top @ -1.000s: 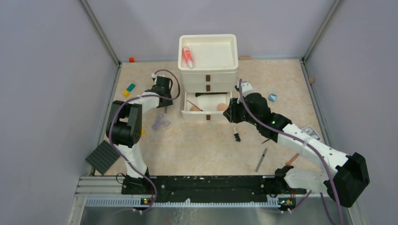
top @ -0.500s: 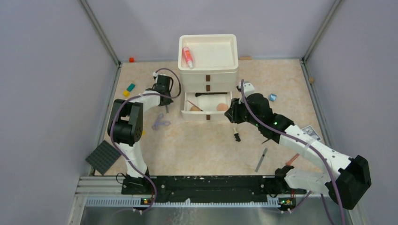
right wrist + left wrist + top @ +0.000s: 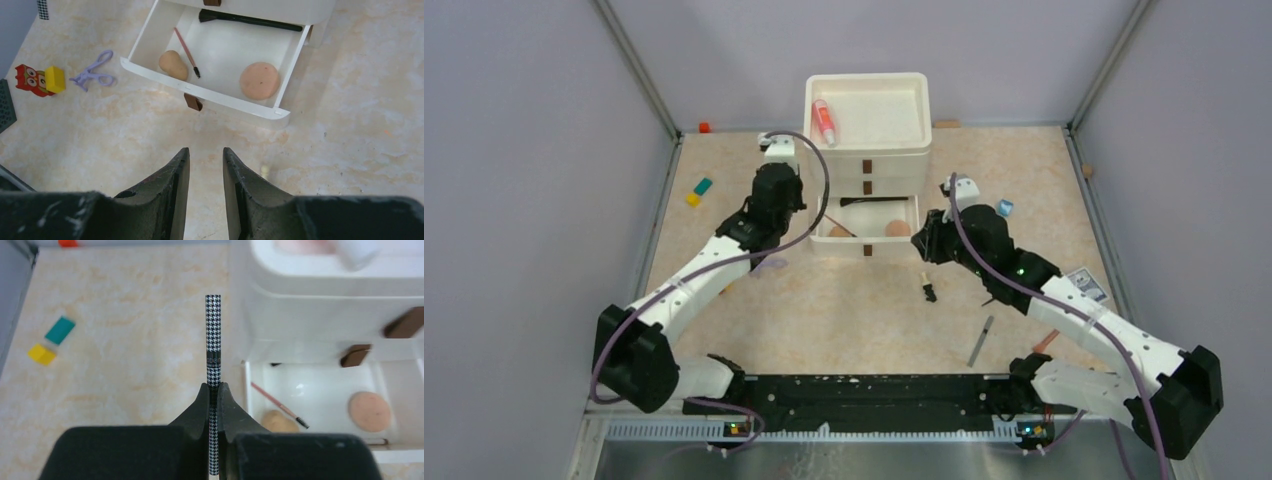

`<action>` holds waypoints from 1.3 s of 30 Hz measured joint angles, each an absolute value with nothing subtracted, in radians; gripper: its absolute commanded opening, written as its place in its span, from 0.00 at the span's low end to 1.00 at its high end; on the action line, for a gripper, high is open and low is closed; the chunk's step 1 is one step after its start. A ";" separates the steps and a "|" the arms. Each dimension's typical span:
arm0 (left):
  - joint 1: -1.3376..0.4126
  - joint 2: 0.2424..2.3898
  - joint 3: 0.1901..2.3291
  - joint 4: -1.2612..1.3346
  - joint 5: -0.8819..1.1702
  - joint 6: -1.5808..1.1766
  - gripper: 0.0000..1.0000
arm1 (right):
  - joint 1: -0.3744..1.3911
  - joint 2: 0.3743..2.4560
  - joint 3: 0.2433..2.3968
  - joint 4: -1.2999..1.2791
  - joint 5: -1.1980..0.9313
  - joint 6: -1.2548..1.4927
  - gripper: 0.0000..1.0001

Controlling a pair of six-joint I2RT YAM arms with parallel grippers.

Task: Organize the makeup
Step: Pick up the makeup from the center of the board, then place the makeup in the drawer.

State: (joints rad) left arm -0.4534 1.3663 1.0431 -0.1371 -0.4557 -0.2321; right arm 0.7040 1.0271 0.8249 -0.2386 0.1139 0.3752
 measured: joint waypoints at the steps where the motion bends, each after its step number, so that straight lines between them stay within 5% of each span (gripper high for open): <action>1: -0.474 1.337 1.034 -0.109 -0.449 -0.211 0.00 | 0.704 1.021 0.824 -0.240 0.120 0.376 0.30; 8: -0.586 1.263 0.997 0.062 -0.395 -0.020 0.00 | 0.704 0.917 0.786 -0.218 0.195 0.376 0.31; 16: -0.643 1.270 0.926 0.166 -0.113 0.255 0.00 | 0.704 0.761 0.713 -0.199 0.303 0.375 0.33; 29: -0.643 1.652 1.085 0.119 0.211 0.679 0.02 | 0.704 0.661 0.713 -0.230 0.355 0.359 0.34; 33: -0.643 1.703 1.095 0.092 0.222 0.722 0.13 | 0.704 0.648 0.713 -0.235 0.371 0.361 0.39; 39: -0.643 1.728 1.103 0.082 0.223 0.742 0.55 | 0.704 0.664 0.726 -0.282 0.398 0.429 0.67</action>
